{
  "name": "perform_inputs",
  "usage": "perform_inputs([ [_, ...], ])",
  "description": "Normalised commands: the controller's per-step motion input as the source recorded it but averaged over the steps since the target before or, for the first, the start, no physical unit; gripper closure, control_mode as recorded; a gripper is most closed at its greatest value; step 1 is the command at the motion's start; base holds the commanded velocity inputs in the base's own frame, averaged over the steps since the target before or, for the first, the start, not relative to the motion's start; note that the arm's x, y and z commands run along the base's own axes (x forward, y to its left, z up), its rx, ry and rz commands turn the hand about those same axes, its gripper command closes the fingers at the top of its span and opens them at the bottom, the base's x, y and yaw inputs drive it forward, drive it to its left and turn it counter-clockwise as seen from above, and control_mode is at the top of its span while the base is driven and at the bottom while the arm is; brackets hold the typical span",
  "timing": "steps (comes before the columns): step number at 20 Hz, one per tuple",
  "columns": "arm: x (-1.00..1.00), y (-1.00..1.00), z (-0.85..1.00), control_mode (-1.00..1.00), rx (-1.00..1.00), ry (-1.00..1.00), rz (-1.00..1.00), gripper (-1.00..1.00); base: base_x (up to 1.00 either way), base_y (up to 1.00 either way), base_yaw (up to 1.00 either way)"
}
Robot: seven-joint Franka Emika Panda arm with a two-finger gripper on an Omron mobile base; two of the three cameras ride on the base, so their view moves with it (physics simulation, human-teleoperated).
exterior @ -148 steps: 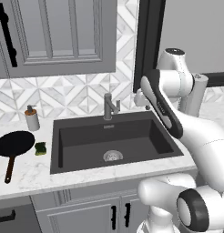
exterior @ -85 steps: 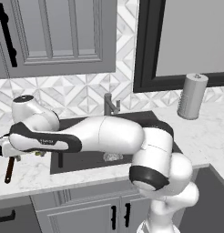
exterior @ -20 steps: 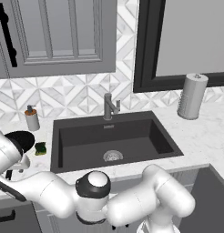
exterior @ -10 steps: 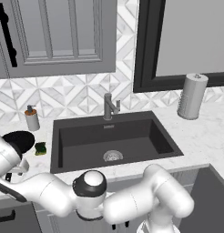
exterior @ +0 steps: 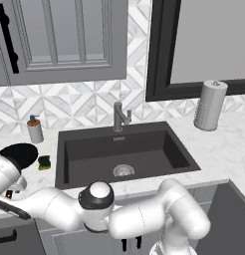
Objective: Pick the pan and sponge and place them into the sink. Then turn on the water.
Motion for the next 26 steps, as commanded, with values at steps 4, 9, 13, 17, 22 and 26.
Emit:
perform_inputs([
  [4, 0.06, 0.06, -0.35, -1.0, 0.0, 0.01, -0.01, 1.0, 0.0, 0.0, 0.0],
  [9, 0.0, 0.0, -0.39, -1.0, 0.0, 0.0, 0.0, 1.0, 0.0, 0.0, 0.0],
  [13, 0.0, -0.09, -0.02, -1.0, 0.0, -0.09, 0.0, 1.0, 0.0, 0.0, 0.0],
  [17, 0.0, -0.63, -0.28, -1.0, 0.0, -0.17, -0.05, 1.0, 0.0, 0.0, 0.0],
  [22, 0.04, -0.47, -0.65, -1.0, -0.04, -0.18, -0.08, 1.0, 0.0, 0.0, 0.0],
  [26, 0.28, 0.0, -0.06, -1.0, -0.07, -0.46, 0.0, 1.0, 0.0, 0.0, 0.0],
])
